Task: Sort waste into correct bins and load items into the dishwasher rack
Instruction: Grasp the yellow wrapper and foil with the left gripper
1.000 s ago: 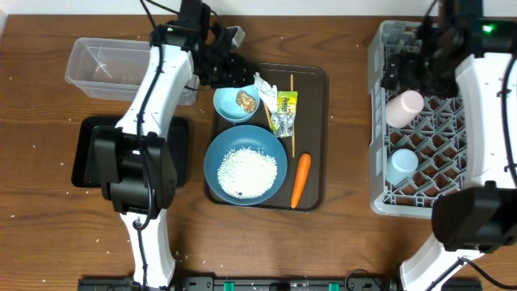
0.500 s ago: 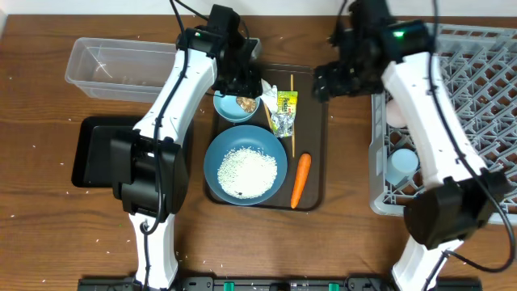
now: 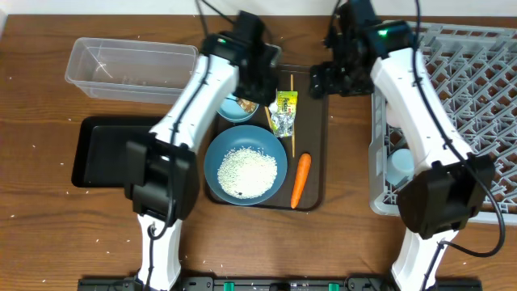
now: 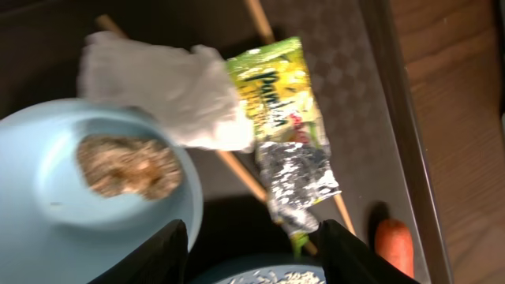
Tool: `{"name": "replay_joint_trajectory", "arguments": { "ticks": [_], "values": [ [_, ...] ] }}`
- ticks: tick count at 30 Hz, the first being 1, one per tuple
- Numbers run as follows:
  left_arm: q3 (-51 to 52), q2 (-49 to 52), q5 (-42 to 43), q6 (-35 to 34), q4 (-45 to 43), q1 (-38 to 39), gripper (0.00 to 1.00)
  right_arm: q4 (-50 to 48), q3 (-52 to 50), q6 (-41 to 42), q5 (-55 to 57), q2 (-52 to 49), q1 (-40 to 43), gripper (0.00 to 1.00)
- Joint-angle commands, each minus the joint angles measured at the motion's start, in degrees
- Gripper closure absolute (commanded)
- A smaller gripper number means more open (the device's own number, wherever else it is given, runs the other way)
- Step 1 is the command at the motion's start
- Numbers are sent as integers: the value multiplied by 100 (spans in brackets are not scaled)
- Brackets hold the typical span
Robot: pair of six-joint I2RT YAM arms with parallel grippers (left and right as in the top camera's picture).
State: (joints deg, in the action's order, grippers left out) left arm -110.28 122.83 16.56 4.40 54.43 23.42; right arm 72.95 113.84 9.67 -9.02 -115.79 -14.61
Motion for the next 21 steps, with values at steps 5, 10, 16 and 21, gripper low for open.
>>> {"name": "replay_joint_trajectory", "arguments": {
  "ticks": [5, 10, 16, 21],
  "values": [
    [35, 275, -870, 96, -133, 461, 45, 136, 70, 48, -48, 81, 481, 15],
    [35, 326, -866, 92, -125, 531, 45, 98, 70, 31, 28, 81, 485, 14],
    [35, 546, -824, 31, 44, 544, 45, 122, 70, -11, 131, 81, 518, 13],
    [35, 621, -822, -107, 129, 544, 46, 140, 70, -9, 131, 81, 566, 14]
  ]
}}
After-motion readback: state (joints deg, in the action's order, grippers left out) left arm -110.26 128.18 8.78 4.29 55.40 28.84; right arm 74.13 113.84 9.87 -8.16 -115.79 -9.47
